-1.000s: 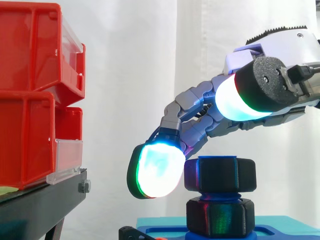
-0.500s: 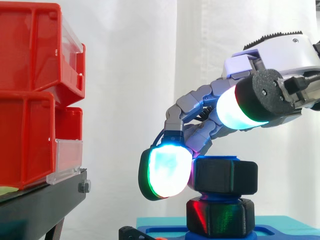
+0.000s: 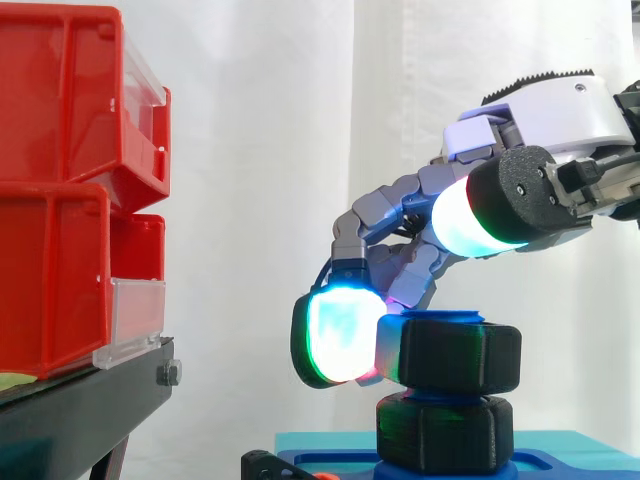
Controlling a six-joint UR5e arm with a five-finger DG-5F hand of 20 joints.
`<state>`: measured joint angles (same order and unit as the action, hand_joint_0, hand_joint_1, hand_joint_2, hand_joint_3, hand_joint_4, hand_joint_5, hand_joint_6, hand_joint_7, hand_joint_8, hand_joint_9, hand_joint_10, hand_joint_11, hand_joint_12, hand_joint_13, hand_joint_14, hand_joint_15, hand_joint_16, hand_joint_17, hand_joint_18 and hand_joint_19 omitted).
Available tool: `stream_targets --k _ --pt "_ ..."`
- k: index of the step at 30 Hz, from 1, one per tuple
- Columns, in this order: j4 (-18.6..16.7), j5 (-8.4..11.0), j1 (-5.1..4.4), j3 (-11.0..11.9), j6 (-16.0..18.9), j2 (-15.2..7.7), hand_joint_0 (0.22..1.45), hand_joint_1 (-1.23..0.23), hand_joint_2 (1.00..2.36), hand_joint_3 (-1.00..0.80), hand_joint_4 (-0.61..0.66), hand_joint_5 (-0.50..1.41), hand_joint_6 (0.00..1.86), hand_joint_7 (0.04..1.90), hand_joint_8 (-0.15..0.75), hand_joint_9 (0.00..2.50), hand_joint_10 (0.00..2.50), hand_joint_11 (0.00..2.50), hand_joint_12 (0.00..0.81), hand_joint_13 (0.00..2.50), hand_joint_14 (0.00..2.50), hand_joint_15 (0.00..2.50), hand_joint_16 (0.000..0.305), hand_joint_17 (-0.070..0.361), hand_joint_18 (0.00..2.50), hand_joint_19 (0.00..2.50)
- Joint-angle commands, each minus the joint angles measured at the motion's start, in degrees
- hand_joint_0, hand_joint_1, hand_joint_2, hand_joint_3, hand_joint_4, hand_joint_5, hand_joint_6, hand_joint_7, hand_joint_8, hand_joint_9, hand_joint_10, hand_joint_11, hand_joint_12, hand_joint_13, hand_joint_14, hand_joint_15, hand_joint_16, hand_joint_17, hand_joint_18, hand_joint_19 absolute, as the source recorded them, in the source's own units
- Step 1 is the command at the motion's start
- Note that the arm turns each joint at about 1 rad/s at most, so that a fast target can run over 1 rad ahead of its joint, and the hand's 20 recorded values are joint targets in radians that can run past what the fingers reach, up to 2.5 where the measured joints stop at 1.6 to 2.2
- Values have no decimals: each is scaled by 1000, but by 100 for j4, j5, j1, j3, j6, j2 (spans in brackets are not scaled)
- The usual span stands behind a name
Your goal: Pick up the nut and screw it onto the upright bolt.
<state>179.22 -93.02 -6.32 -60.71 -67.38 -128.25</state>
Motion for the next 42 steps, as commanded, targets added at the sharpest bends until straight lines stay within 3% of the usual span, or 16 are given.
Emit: stream_targets --k 1,9,21,29,30,31,32,34,39,42 --pt "25 -32 35 33 -38 1 528 -343 1000 -500 244 -60 503 1253 294 807 0 0 196 415 0 0 17 38 37 0" --pt "209 -49 122 191 -266 1 533 -335 1000 -500 230 2 501 1383 294 962 0 0 182 485 0 0 14 32 99 0" --pt "209 -199 193 235 -346 1 545 -284 1000 -500 101 57 546 1310 264 1220 0 0 154 663 0 0 9 21 275 0" --pt "332 -216 228 446 -390 1 543 -279 1000 -500 82 59 539 1331 254 1272 0 0 150 689 0 0 9 20 309 0" --pt "332 -216 228 446 -390 1 540 -266 1000 -500 97 52 500 1374 246 1186 0 0 174 606 0 0 12 27 226 0" --pt "596 -225 263 648 -548 1 536 -241 1000 -500 138 12 503 1266 261 1056 0 0 205 496 0 0 17 38 98 0" --pt "658 -225 272 701 -583 1 534 -238 1000 -500 150 5 504 1246 259 1013 0 0 211 477 0 0 17 38 92 0" --pt "772 -243 298 815 -671 1 527 -215 1000 -500 233 -69 504 1029 258 844 0 0 251 357 0 0 23 52 0 0" --pt "983 -357 395 1026 -899 1 510 -197 1000 -500 194 -151 503 764 244 652 0 0 290 237 0 0 32 73 0 0" --pt "974 -401 404 1026 -917 1 494 -134 1000 -500 158 -186 502 692 218 424 0 0 322 0 0 0 44 98 0 0"
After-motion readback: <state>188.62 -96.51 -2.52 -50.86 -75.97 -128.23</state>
